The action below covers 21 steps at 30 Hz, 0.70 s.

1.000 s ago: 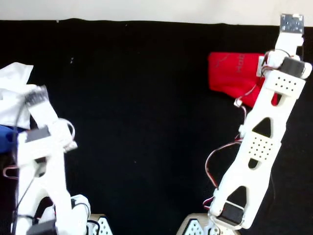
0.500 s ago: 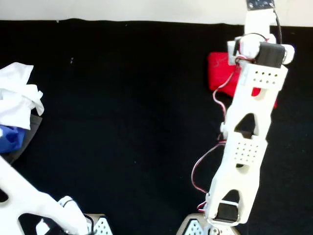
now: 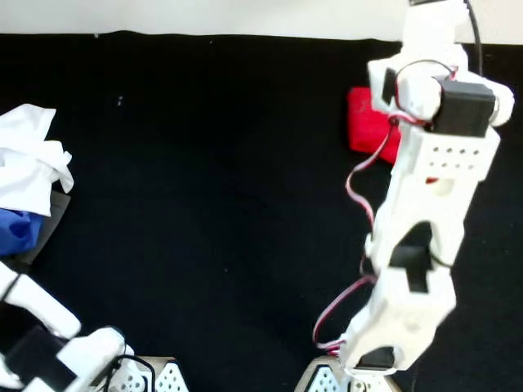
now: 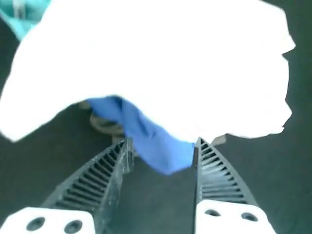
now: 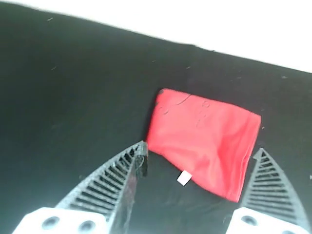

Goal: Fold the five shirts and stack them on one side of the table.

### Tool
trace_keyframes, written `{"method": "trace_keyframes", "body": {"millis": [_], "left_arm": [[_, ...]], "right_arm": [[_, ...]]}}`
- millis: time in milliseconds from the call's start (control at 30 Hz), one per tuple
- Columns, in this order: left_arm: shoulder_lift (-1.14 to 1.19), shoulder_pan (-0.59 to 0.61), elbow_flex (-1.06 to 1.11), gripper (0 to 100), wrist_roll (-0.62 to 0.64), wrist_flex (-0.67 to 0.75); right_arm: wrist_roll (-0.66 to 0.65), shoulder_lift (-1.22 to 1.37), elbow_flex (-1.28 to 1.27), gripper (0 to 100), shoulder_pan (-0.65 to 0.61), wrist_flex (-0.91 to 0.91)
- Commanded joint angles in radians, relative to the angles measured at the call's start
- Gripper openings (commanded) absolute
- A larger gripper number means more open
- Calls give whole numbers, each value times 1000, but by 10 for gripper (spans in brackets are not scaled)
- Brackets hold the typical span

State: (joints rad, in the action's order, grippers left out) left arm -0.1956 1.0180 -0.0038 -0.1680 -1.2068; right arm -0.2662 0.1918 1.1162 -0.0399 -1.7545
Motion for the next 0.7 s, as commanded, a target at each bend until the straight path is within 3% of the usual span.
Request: {"method": "trace_keyframes", "body": {"millis": [0, 300, 367, 467, 667], "left_arm": [[82, -45, -122, 207, 18, 29], [298, -94, -311, 193, 18, 29], [341, -96, -346, 146, 18, 23], [371, -96, -378, 0, 18, 14], [371, -183, -486, 8, 20, -123]], "right_arm": [[-9, -176, -205, 320, -68, -7], [-9, -318, -447, 320, -145, -5], [-9, -331, -461, 320, -140, -5], [-9, -351, -486, 320, -140, -7], [-5, -392, -561, 320, -137, -7]]}}
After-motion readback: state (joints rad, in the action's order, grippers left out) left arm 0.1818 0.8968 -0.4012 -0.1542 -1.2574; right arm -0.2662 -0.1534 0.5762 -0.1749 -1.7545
